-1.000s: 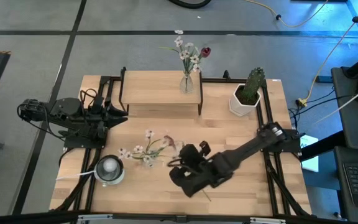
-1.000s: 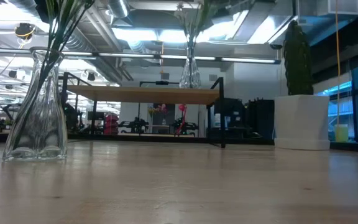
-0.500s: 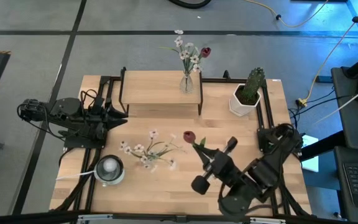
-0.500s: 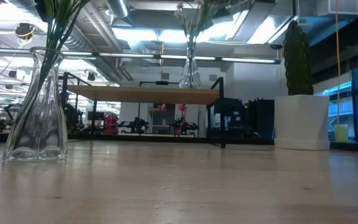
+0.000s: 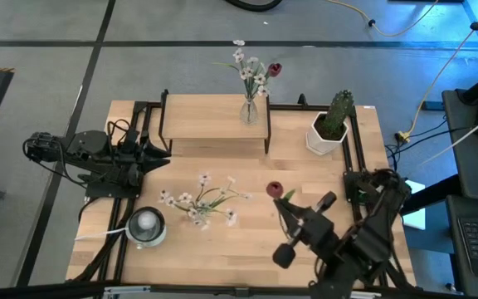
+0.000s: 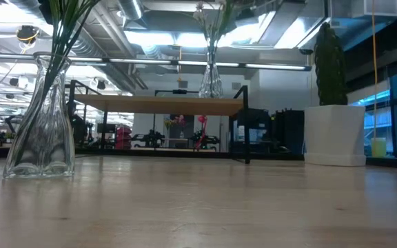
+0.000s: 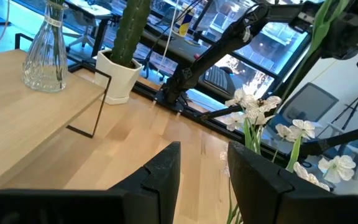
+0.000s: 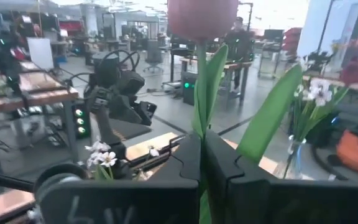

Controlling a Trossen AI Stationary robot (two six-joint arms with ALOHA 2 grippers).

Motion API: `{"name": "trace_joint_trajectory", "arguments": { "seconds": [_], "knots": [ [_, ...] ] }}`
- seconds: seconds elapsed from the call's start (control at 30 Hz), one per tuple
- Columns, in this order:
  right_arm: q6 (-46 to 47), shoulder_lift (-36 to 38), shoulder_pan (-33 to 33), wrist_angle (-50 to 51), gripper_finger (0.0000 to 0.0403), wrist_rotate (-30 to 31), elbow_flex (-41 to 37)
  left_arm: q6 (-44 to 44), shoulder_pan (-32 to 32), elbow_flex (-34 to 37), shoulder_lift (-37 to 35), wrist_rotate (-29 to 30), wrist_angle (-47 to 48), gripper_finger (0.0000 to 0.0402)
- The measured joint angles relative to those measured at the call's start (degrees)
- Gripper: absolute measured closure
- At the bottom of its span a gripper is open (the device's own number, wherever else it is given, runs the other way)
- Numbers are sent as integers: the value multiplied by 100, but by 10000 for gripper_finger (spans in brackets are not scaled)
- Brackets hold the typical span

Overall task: Pick and place flowers into a vace then onto a shelf
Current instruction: Put the red flower into the transparent vase

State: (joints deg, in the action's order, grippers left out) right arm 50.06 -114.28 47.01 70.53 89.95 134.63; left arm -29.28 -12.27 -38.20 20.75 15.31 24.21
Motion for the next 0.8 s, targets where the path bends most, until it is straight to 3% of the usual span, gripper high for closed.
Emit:
{"name": "trace_joint_trajectory", "arguments": {
  "seconds": [0.13,0.4,0.6,0.8],
  "knots": [
    [1156,-52,78,845,401,9,0,0,0,0,0,0,-1,274],
    [1667,-255,78,1088,401,-25,-2,0,0,0,0,2,0,274],
    [2183,-232,129,905,401,-661,-2,2,0,0,0,3,0,274],
    [1410,-69,-120,135,401,-2025,27,2,0,0,0,4,0,274]
  ]
}}
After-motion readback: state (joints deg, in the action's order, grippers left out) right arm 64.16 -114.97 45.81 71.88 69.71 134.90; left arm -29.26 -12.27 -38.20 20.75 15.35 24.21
